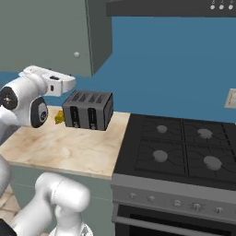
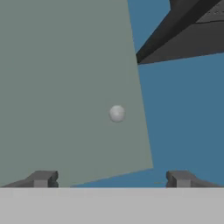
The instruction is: Close all open cabinet doors.
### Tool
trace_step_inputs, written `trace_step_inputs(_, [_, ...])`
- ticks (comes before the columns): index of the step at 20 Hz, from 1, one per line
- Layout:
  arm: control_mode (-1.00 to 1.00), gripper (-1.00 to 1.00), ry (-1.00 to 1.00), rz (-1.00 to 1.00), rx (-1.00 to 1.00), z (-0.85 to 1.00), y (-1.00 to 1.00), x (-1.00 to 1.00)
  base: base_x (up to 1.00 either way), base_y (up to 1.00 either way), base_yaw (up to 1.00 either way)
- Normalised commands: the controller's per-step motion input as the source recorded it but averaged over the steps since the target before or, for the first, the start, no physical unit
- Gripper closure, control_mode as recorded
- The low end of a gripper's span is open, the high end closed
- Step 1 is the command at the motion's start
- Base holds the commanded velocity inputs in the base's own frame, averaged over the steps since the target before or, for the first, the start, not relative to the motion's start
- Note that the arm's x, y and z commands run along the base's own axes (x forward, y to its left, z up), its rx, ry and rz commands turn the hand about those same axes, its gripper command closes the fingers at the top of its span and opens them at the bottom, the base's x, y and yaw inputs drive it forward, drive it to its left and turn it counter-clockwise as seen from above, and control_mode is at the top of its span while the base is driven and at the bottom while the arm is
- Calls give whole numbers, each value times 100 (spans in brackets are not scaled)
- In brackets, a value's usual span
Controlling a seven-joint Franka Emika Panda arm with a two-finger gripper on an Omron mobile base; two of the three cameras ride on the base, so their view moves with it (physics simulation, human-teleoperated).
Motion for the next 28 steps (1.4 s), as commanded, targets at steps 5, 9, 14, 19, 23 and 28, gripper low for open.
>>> trace_step_inputs(5, [-100,-100,52,-8,18,55,1,-100,0,0,0])
trace_step_inputs(9, [-100,-100,45,-2,6,-61,0,-100,0,0,0])
trace_step_inputs(14, [-100,-100,55,0,7,-100,-24,-100,0,0,0])
trace_step_inputs(19, [-100,-100,11,1,6,-38,-64,-65,0,0,0])
trace_step_inputs(23, [-100,-100,-11,8,4,-1,-67,-32,0,0,0])
trace_step_inputs(28, [-100,-100,-20,8,0,-3,-53,-28,0,0,0])
